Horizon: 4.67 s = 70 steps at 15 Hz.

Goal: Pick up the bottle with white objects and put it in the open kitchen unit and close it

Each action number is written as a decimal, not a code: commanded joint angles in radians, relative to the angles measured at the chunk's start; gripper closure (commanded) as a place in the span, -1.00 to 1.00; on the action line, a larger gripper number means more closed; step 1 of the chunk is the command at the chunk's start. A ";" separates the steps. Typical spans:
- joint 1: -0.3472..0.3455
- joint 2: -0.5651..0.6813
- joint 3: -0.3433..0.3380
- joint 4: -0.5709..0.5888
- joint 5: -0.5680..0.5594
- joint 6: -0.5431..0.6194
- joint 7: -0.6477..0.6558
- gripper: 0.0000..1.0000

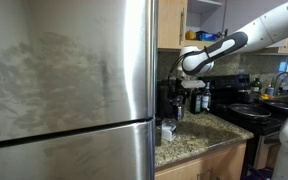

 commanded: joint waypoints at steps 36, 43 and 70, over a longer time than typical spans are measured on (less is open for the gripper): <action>0.024 0.227 0.026 0.085 -0.055 0.097 0.021 0.26; 0.038 -0.077 0.053 -0.035 -0.009 -0.032 0.065 0.26; -0.199 -0.491 0.001 0.181 0.125 -0.422 0.505 0.26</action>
